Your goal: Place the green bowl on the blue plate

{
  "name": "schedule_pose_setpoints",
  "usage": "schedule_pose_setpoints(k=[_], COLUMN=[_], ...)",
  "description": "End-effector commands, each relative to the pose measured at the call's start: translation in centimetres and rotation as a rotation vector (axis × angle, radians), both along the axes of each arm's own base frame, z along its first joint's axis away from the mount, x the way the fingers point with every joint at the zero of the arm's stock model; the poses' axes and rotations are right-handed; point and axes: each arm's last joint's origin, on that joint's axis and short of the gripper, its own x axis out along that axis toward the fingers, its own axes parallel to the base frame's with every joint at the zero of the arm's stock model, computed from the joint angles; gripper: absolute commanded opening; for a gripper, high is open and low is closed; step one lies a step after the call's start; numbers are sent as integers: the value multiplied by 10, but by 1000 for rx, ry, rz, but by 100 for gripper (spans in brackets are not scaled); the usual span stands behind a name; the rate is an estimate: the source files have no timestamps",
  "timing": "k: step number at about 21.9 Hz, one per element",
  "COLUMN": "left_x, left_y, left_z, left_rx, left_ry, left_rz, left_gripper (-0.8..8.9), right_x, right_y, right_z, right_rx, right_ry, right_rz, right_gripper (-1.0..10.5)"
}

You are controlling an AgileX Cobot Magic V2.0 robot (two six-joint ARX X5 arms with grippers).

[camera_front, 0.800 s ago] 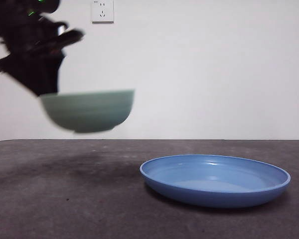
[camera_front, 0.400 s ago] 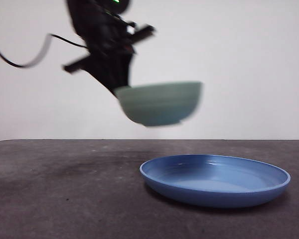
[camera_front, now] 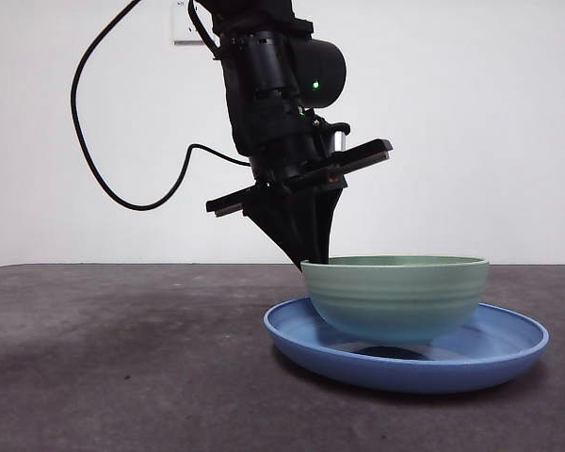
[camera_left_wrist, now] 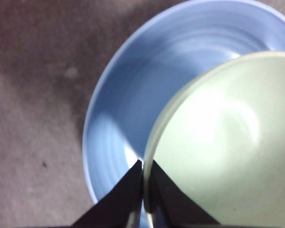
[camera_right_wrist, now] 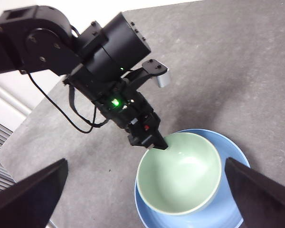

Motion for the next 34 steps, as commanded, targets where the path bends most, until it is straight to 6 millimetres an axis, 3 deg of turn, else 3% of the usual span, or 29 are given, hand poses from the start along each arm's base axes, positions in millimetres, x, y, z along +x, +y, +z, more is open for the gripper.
schedule_pose_setpoints(k=[1,14,20,23,26,34], left_x=[4,1,3,2,-5,-71], left_y=[-8,-13,-13,-11,-6,59], left_z=[-3,-3,1,27,69,190], left_rx=[-14,17,7,17,20,-93], left_ry=[-20,-67,-77,-67,-93,-285], left_rz=[-14,-57,-53,-58,-124,-163], left_gripper=[15,36,348,356,512,530], right_x=[0,0,0,0,1,1], right_y=[0,0,0,0,0,0], right_z=[4,4,4,5,5,5], right_rx=[-1,-4,-3,-3,-3,-5], right_ry=[-21,-23,-23,-23,-28,-33], right_rz=[5,6,5,6,6,7], right_gripper=[615,615,615,615,615,615])
